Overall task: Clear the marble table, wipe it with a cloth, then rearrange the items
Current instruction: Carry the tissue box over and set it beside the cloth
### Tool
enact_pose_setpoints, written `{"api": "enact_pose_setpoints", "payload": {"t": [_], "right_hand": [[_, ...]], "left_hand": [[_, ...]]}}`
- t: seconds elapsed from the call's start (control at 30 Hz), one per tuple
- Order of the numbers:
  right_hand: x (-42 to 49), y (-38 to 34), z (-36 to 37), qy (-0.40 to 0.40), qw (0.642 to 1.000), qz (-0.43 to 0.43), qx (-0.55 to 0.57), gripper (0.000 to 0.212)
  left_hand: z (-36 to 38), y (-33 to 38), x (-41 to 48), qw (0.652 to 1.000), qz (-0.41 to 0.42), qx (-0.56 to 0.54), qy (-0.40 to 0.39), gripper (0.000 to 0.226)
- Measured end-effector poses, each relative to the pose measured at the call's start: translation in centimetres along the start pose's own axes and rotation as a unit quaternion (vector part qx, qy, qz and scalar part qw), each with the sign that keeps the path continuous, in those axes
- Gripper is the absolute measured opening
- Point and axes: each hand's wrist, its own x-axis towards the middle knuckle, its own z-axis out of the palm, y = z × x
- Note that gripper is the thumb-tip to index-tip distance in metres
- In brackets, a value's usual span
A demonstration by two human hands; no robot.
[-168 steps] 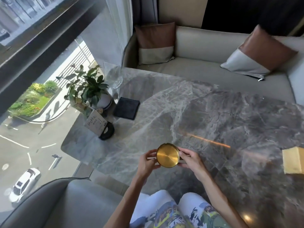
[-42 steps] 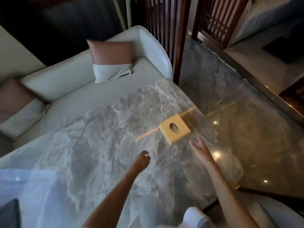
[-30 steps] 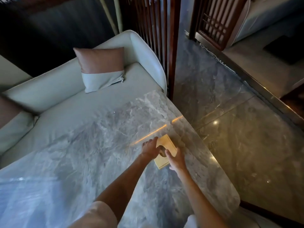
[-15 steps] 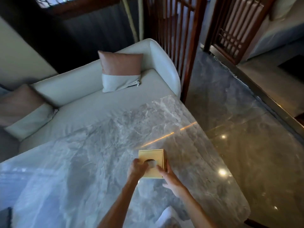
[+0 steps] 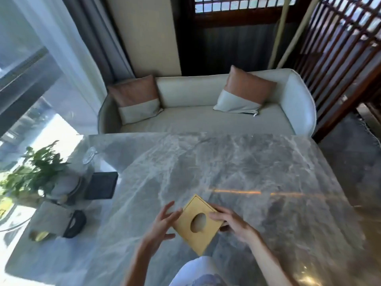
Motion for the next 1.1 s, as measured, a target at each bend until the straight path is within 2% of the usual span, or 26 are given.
{"api": "enact_pose_setpoints", "payload": {"t": [0.07, 0.13, 0.23, 0.33, 0.43, 0.5, 0.73, 0.83, 1.0, 1.1], "right_hand": [[0.5, -1.2, 2.3, -0.026, 0.999, -0.001, -0.024, 0.052], [1.5, -1.8, 4.9, -0.027, 0.999, -0.019, -0.011, 0.070], [2.4, -1.8, 9.0, 0.036, 0.997, -0.049, 0.040, 0.085], [2.2, 0.1, 12.4, 0.059, 0.993, -0.003, 0.100, 0.091], [0.9, 1.5, 14.7, 0.024, 0.990, 0.045, 0.130, 0.060], [0.4, 2.1, 15.1, 0.028, 0.990, 0.049, 0.133, 0.048], [2.8, 0.2, 16.1, 0.021, 0.996, 0.009, 0.089, 0.034], [3.9, -0.6, 17.5, 0.016, 0.997, 0.005, 0.076, 0.027], [7.1, -2.3, 20.8, 0.009, 0.998, 0.015, 0.068, 0.037], [9.8, -3.3, 23.8, 0.012, 0.997, 0.028, 0.073, 0.037]], "left_hand": [[-3.4, -1.2, -1.6, 0.998, -0.016, -0.005, -0.066, 0.061], [-5.4, -2.5, -2.7, 0.994, -0.014, -0.001, -0.112, 0.060], [-7.2, -4.1, -3.4, 0.995, -0.008, -0.045, -0.088, 0.067], [-8.6, -4.9, -3.8, 0.997, -0.009, -0.056, -0.049, 0.075], [-9.4, -5.5, -4.1, 0.999, -0.008, -0.043, -0.030, 0.078], [-9.5, -5.5, -4.3, 0.999, 0.001, -0.040, -0.031, 0.076], [-10.2, -5.7, -4.5, 0.997, 0.009, -0.075, 0.035, 0.069], [-11.8, -5.5, -4.2, 0.997, 0.009, -0.073, 0.036, 0.066], [-16.8, -5.2, -1.8, 0.997, -0.004, -0.079, 0.027, 0.046], [-21.0, -5.5, 0.3, 0.995, -0.009, -0.093, 0.026, 0.045]]}}
